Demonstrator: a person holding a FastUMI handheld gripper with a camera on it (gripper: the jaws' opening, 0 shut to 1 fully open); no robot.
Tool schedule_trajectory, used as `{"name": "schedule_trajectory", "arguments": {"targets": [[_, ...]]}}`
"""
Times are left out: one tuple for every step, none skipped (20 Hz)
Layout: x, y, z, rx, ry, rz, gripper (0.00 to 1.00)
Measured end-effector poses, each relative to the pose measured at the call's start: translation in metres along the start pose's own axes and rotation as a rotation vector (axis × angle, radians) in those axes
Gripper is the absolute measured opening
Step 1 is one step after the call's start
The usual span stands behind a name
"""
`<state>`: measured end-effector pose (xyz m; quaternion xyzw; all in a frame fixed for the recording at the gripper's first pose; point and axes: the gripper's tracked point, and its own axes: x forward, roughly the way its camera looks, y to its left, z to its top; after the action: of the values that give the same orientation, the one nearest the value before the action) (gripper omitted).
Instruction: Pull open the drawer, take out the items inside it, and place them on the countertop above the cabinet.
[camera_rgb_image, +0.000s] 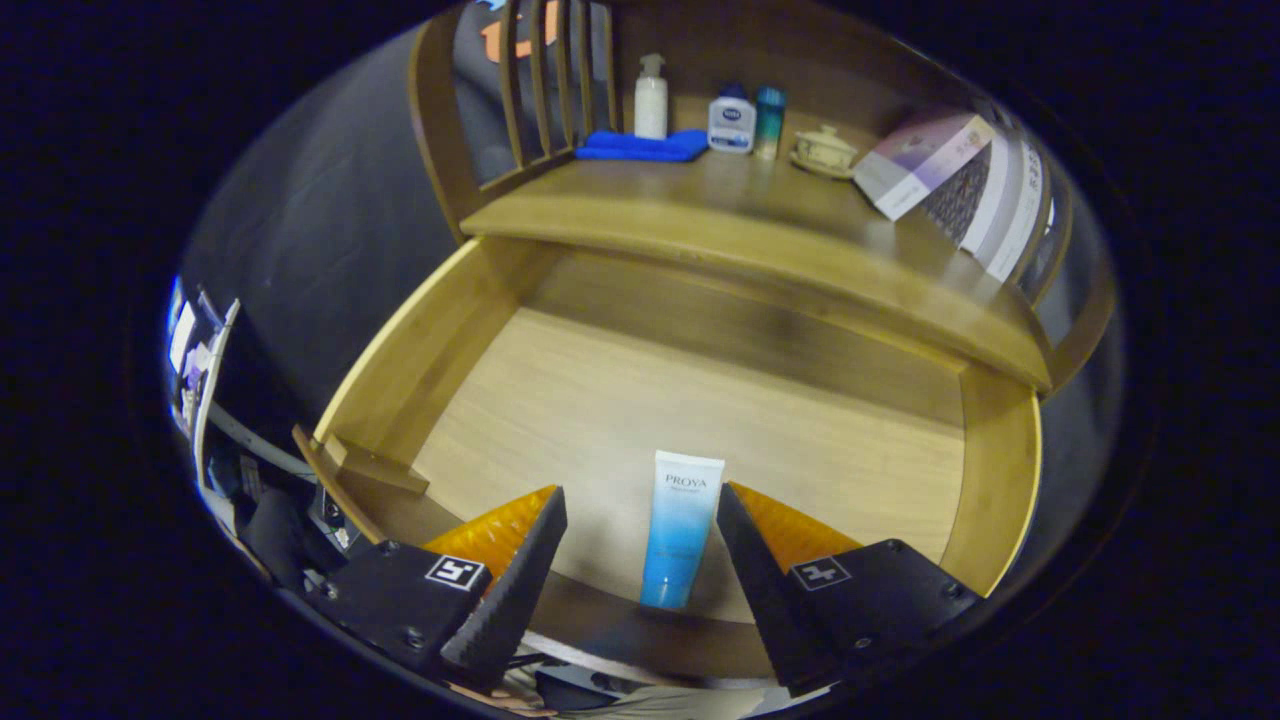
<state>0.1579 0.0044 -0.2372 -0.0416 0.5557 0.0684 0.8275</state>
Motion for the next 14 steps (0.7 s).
{"name": "schedule_trajectory", "arguments": {"targets": [[0.005, -0.002, -0.001, 0.013, 0.035, 0.001, 0.95], [0.01, -0.003, -0.003, 0.017, 0.066, 0.004, 0.94], [0.015, -0.004, -0.004, 0.02, 0.091, 0.002, 0.92], [0.019, -0.006, -0.005, 0.027, 0.112, -0.005, 0.91], [0.023, -0.006, -0.008, 0.033, 0.14, -0.003, 0.91], [0.026, -0.008, -0.011, 0.044, 0.166, -0.005, 0.91], [0.029, -0.009, -0.012, 0.051, 0.186, -0.005, 0.9], [0.032, -0.009, -0.012, 0.056, 0.2, -0.008, 0.89], [0.034, -0.01, -0.014, 0.06, 0.208, -0.013, 0.85], [0.035, -0.013, -0.014, 0.059, 0.211, -0.025, 0.81], [0.035, -0.015, -0.014, 0.057, 0.213, -0.034, 0.77], [0.035, -0.017, -0.014, 0.058, 0.214, -0.04, 0.74], [0.036, -0.019, -0.015, 0.062, 0.214, -0.048, 0.69], [0.037, -0.022, -0.016, 0.066, 0.217, -0.064, 0.67]]}}
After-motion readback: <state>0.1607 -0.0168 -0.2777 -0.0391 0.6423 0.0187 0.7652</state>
